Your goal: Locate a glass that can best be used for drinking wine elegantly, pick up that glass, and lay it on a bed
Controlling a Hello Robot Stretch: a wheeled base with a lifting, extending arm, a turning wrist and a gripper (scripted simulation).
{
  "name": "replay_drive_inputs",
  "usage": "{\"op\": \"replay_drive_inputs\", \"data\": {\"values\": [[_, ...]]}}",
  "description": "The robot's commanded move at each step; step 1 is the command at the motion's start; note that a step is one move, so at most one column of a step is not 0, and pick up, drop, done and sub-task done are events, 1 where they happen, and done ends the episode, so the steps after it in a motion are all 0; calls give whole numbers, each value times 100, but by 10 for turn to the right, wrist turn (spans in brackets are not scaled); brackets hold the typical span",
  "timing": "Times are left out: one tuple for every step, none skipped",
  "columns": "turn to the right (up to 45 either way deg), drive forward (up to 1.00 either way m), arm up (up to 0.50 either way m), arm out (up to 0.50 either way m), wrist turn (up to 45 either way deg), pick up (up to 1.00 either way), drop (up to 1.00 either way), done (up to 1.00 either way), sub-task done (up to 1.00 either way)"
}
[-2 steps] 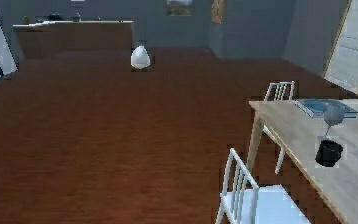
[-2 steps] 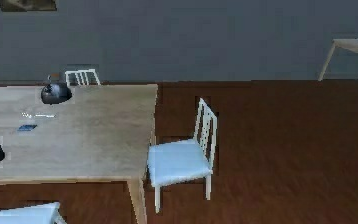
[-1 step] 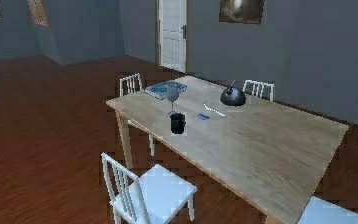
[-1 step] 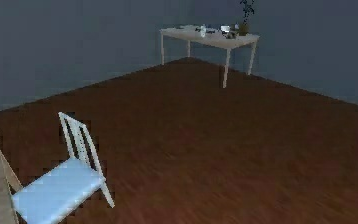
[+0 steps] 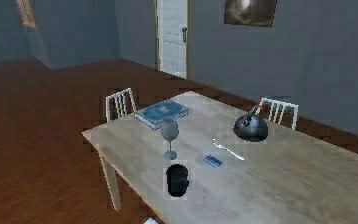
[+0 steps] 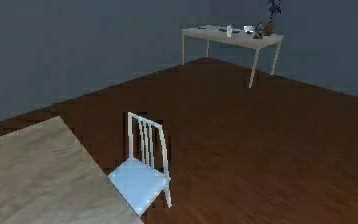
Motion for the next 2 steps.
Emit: {"op": "replay_drive_inputs", "data": {"values": [[-450, 0, 0, 0, 0, 0, 0, 0, 0], [-420, 0, 0, 0, 0, 0, 0, 0, 0]]}}
